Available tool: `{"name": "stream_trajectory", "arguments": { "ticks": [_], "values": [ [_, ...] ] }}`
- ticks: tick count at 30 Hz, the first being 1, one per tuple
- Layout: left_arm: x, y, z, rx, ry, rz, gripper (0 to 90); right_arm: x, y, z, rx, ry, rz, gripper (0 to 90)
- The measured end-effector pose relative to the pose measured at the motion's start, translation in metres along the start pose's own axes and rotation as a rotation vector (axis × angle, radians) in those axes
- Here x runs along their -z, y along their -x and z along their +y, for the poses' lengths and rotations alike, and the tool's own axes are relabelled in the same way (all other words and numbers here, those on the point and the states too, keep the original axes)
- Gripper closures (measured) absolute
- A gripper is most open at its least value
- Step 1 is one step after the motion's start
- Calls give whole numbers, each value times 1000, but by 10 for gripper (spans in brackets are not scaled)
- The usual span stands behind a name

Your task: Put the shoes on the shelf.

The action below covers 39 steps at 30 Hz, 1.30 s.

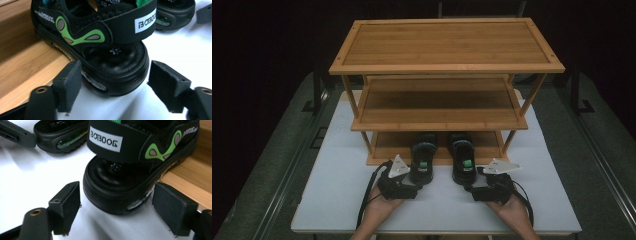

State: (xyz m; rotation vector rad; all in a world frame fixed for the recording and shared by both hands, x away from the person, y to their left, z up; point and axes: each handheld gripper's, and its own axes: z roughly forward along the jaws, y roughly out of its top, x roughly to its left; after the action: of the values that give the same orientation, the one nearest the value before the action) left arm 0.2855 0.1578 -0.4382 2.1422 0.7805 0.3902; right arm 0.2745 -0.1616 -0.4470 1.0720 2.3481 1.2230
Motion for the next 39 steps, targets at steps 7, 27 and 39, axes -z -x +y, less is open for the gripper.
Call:
{"name": "stream_trajectory", "arguments": {
  "ticks": [7,27,39],
  "values": [
    [2,-1,4,-4,8,-4,305,-5,1,5,11,-11,-12,239],
    [-1,-6,16,-13,27,-15,332,-7,9,24,16,-12,36,259],
    [-9,-9,22,0,32,-11,336,-11,12,29,8,-3,46,268]
  ]
}}
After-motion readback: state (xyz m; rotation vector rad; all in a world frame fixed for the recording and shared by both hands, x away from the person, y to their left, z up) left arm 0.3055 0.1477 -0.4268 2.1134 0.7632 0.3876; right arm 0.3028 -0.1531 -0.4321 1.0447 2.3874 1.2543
